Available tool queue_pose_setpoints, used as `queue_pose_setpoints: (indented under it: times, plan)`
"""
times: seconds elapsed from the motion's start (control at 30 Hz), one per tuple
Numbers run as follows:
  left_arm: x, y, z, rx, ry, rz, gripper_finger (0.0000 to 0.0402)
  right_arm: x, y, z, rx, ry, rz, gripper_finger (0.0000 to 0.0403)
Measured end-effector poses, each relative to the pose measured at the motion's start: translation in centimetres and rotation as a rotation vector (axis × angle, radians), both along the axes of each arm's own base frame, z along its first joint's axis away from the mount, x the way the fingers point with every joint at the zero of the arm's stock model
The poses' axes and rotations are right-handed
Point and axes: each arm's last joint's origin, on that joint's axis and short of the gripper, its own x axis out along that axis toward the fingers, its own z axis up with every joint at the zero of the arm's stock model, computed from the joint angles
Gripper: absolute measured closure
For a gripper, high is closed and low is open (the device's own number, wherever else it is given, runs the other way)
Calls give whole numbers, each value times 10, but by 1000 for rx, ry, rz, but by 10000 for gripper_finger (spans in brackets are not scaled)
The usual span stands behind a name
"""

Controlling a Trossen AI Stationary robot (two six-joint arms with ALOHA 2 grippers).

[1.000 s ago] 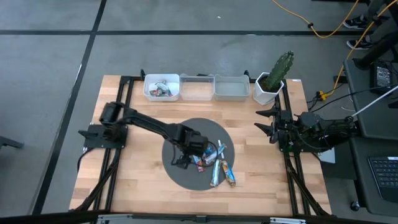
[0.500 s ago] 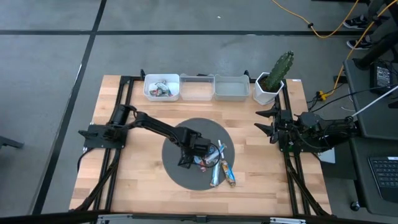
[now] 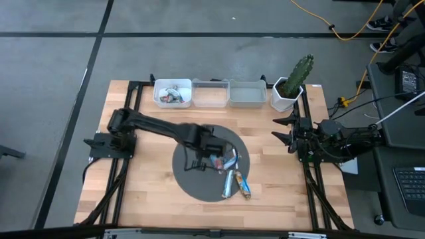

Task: Pick and place Granola Bars by type
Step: Put the red granola bar into the white bin

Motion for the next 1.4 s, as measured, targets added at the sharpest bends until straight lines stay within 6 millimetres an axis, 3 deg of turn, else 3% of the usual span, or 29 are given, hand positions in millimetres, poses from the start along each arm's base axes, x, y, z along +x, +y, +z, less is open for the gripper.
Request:
queue_pose_setpoints:
  times: [0.2, 0.27, 0.57, 0.77, 0.9, 1.2, 1.3, 1.4]
  plan:
    - [-31, 16, 106, 128, -327, 179, 377, 0, 0, 0, -5, 2, -1, 123]
    - [-46, 18, 129, 155, -421, 232, 372, 0, 0, -1, -5, 8, -1, 123]
    - [-90, 39, 173, 174, -639, 493, 378, 0, 0, -1, -19, 19, -9, 123]
    - [-124, 95, 195, 281, -712, 715, 376, 0, 0, -1, -30, 20, -12, 123]
    - [-147, 132, 204, 335, -692, 798, 376, 0, 0, -1, -27, 20, -12, 123]
    - [-174, 185, 200, 319, -602, 921, 376, 0, 0, -2, -23, 21, -12, 123]
    - [-179, 213, 178, 307, -457, 996, 376, 0, 0, -3, -6, 27, -14, 123]
    - [-183, 241, 140, 253, -308, 1065, 375, 0, -1, -4, -5, 45, -36, 123]
